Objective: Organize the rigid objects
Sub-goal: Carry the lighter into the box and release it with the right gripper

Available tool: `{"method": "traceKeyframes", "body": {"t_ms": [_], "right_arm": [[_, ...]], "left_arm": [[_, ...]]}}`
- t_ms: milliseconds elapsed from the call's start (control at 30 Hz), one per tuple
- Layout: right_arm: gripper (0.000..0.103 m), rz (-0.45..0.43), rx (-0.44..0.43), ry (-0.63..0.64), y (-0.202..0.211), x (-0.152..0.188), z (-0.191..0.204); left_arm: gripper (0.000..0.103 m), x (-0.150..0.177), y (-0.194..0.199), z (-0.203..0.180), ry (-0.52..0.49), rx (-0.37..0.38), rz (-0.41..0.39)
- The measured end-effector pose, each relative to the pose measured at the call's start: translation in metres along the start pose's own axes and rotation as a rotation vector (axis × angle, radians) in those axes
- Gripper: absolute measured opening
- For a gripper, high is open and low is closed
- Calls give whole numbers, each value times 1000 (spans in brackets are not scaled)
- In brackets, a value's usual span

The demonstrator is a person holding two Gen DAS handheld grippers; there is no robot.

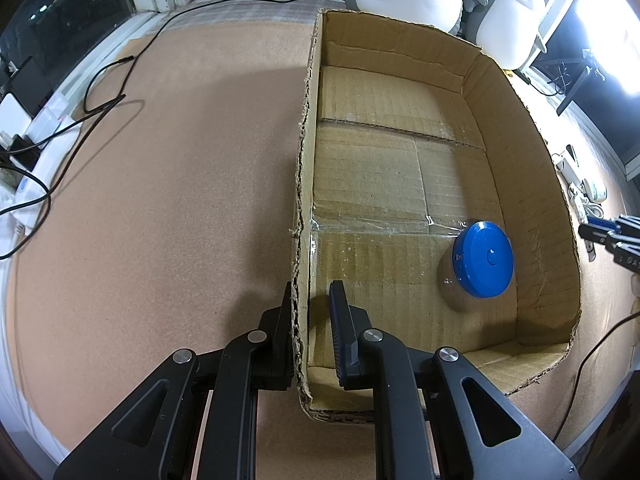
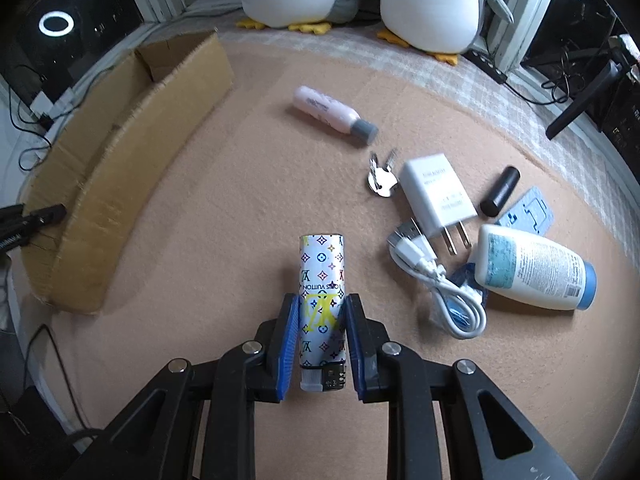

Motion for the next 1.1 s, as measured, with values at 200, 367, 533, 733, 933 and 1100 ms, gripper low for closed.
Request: {"method": "traceKeyframes", "body": {"t_ms": [200,367,533,733,933,1100], "right_arm": [[21,-93,-71,33,31,-33,46],[21,-140,-122,93,46,-60,94],[21,-174,-156,143,49,-81,139],[21,-162,-187,196,33,-93,188],[21,-136,-187,230,13,-94,217],[21,-125,-193,238,5,-92,225]], "left_arm": [[13,0,1,0,-2,1,-1],[13,1,1,0,-3,0,-1],[13,0,1,0,0,2,-3],[13,-1,2,0,4,6,-6],[13,0,2,1,5,7,-7],[13,-1,2,1,5,7,-7]]}}
Point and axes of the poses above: each gripper's, at about its wrist camera, not at the fingertips, and y roughly against the way its jaws point, z to its left, x to its underside, the point moved 10 cm from there along -y, roughly the way its jaws point, and after that the axes turned 2 degrees about -y, right-handed, at the moved point
